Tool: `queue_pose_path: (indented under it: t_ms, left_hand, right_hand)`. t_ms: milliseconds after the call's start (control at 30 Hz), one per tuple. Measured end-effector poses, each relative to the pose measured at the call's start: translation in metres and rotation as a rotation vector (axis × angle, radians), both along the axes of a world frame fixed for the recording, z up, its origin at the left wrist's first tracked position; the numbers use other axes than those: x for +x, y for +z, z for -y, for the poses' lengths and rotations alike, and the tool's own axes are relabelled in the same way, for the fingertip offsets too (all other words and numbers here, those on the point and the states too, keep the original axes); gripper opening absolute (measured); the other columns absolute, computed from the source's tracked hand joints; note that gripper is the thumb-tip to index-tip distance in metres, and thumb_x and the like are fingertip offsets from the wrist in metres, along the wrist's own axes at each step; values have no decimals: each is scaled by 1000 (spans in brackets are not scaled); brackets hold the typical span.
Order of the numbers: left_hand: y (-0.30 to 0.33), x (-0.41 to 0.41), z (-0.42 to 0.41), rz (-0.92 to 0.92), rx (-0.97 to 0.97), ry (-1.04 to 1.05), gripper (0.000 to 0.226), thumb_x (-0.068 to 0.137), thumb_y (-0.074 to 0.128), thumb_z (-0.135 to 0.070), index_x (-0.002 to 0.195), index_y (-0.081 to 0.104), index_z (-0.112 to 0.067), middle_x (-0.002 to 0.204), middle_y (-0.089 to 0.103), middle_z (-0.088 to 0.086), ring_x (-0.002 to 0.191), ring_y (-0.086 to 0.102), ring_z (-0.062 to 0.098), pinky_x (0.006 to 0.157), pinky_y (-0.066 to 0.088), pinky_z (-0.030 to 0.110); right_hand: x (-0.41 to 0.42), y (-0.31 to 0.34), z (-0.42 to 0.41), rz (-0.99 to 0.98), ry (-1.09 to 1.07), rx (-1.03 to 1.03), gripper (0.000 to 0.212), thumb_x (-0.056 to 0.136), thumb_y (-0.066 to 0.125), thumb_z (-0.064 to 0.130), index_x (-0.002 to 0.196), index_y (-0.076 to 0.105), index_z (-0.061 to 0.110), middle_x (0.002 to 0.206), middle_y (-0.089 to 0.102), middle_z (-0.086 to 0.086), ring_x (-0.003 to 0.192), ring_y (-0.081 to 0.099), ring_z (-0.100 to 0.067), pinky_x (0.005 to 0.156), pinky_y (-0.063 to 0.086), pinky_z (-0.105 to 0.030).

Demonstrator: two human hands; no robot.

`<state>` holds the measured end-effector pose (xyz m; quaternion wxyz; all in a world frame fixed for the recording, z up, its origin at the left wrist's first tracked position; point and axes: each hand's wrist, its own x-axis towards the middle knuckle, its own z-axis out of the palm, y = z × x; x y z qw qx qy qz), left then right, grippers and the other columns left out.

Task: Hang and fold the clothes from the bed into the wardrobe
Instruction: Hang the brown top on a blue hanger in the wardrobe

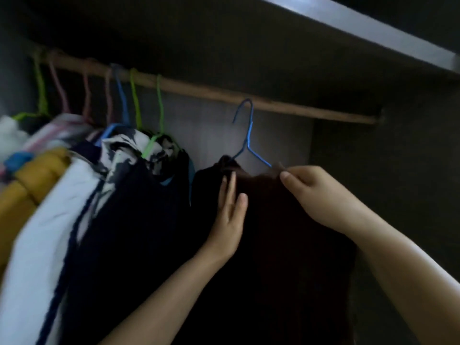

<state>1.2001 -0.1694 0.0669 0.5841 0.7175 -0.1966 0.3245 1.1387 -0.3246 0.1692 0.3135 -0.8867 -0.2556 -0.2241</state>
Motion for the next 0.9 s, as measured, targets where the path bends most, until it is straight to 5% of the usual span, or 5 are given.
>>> queue_pose_path:
  t_ms: [133, 267, 400, 700, 900]
  left_hand:
    - [29, -50, -3, 106, 19, -82, 50, 84, 26, -66, 130, 10, -58, 155, 4, -23, 139, 1, -14, 109, 6, 3]
    - [45, -71, -20, 169, -48, -7, 68, 85, 32, -61, 144, 9, -36, 158, 6, -14, 143, 3, -7, 116, 6, 13]
    - [38, -83, -47, 89, -185, 87, 61, 93, 35, -41, 146, 14, -21, 155, 15, -9, 137, 15, -11, 106, 13, 1]
    - [12, -119, -76, -55, -118, 103, 72, 82, 28, -52, 149, 13, -30, 152, 12, -25, 131, 13, -25, 110, 13, 5]
    - [6, -144, -58, 336, 200, 485, 48, 98, 40, -37, 144, 26, -32, 159, 14, -3, 145, 9, 2, 119, 10, 23]
  right_hand:
    - [11, 32, -52, 86, 46, 108, 34, 101, 43, 24, 89, 68, 5, 83, 68, -14, 78, 63, -27, 67, 45, -31]
    - [24, 41, -115, 83, 91, 150, 34, 101, 41, 17, 73, 59, 12, 66, 57, 1, 62, 52, -12, 46, 30, -18]
    - [32, 12, -166, -25, 146, 126, 30, 100, 40, 14, 101, 64, -3, 102, 67, -24, 98, 62, -35, 56, 26, -19]
    - [18, -32, -179, -163, 324, 324, 44, 103, 32, 34, 139, 46, 15, 137, 55, -8, 127, 49, -22, 108, 37, -39]
    - [-2, -64, -125, -27, 235, 362, 41, 101, 37, 40, 141, 37, 30, 88, 64, 10, 80, 62, -1, 77, 52, -29]
